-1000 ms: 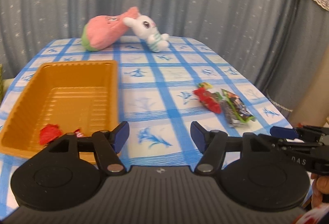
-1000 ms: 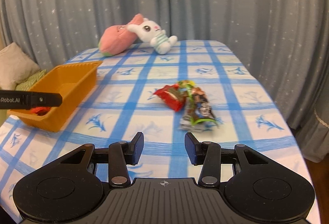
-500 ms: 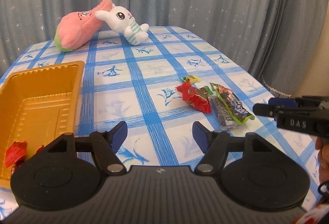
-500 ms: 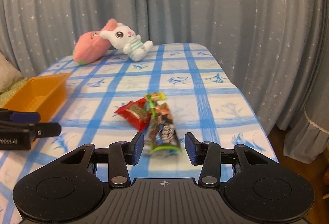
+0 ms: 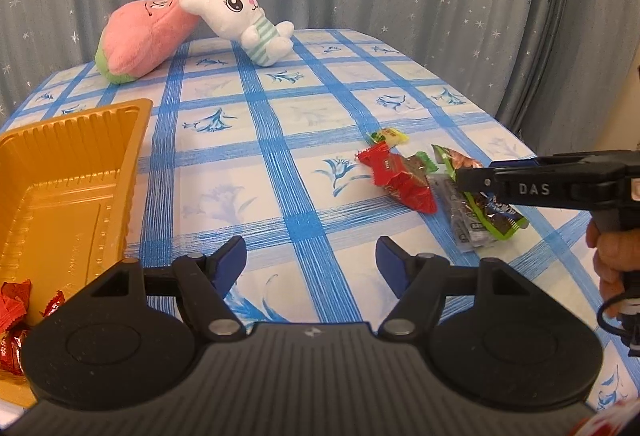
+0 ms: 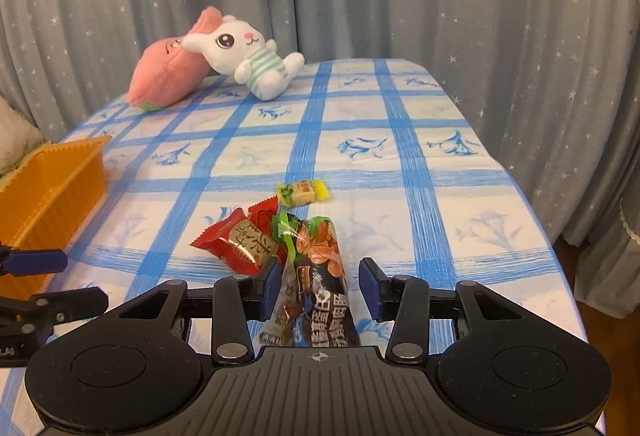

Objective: Organize snacks
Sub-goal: 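Grasp the long dark snack bar packet with the right tool and lift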

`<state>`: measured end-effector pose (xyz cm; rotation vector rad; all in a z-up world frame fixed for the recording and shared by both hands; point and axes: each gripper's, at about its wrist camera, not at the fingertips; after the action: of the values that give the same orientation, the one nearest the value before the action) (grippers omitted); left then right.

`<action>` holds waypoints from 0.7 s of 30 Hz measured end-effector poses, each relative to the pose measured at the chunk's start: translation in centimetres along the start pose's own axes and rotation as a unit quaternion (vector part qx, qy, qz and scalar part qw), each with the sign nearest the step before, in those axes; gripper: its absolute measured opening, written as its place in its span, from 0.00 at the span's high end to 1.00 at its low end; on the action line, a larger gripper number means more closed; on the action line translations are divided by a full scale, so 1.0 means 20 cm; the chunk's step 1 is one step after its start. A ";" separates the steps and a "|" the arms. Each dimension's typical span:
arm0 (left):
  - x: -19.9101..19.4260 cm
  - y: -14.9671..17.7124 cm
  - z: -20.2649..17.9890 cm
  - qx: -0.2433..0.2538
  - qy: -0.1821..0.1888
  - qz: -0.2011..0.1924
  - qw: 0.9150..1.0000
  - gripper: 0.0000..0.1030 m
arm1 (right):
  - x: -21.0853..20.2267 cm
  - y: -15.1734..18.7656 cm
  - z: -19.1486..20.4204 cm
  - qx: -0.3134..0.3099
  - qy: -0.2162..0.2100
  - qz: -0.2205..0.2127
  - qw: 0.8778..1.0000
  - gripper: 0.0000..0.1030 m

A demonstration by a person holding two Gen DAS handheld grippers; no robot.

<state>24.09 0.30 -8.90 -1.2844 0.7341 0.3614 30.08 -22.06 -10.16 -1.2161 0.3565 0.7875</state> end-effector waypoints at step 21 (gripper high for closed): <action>0.00 0.01 0.01 -0.003 0.001 0.000 1.000 0.33 | 0.05 0.00 -0.08 -0.005 0.083 0.025 0.996 0.71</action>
<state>23.99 0.45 -8.98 -1.2910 0.7354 0.3629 31.01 -23.23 -11.39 -1.2897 0.5220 0.7336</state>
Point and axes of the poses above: each gripper's, at about its wrist camera, not at the fingertips, and x roughly the way its jaws point, z to its left, y to its underside, and after that the axes turned 13 degrees about x, right-handed
